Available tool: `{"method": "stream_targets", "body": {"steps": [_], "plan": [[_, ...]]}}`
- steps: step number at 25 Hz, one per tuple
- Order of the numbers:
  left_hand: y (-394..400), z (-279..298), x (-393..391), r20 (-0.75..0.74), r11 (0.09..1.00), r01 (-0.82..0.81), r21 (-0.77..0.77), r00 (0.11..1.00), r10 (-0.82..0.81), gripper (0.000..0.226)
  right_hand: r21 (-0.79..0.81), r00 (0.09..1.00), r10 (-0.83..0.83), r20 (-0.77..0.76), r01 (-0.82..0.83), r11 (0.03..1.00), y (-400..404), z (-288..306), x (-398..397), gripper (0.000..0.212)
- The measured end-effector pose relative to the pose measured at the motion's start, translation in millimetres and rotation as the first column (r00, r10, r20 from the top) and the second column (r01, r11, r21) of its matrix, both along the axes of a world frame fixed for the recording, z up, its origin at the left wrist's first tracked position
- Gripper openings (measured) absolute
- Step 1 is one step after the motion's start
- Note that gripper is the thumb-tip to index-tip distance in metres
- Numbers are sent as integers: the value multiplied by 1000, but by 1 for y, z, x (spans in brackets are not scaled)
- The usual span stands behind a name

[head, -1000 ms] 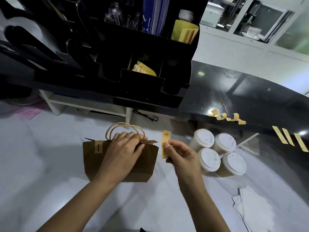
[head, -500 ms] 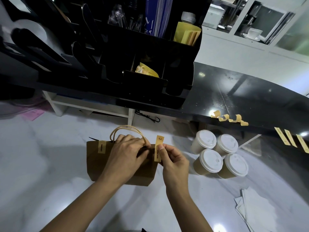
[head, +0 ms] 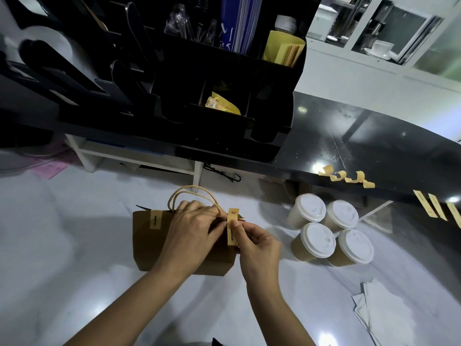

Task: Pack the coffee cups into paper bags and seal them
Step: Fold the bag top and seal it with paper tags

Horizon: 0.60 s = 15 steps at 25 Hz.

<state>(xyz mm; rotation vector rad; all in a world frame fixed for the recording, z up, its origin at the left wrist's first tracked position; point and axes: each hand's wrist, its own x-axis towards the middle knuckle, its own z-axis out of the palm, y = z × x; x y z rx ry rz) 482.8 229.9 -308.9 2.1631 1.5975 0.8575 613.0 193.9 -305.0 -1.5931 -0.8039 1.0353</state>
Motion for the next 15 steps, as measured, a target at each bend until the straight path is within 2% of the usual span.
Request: {"method": "stream_targets", "body": {"steps": [4, 7, 10, 15], "plan": [[0, -2, 0, 33, 998, -37, -43, 999, 38, 21, -6, 1000, -4, -1, 4, 1000, 2, 1, -1, 16], [-1, 1, -2, 2, 999, -21, -32, 1000, 21, 15, -15, 1000, -19, -23, 19, 1000, 3, 5, -2, 22], [-1, 4, -3, -67, 999, 28, 28, 997, -26, 8, -36, 1000, -24, -6, 24, 999, 5, 8, -1, 18], [1, 8, -8, -121, 995, 102, 3, 987, -101, 21, -63, 999, -33, 20, 35, 997, 6, 10, 0, 18]]}}
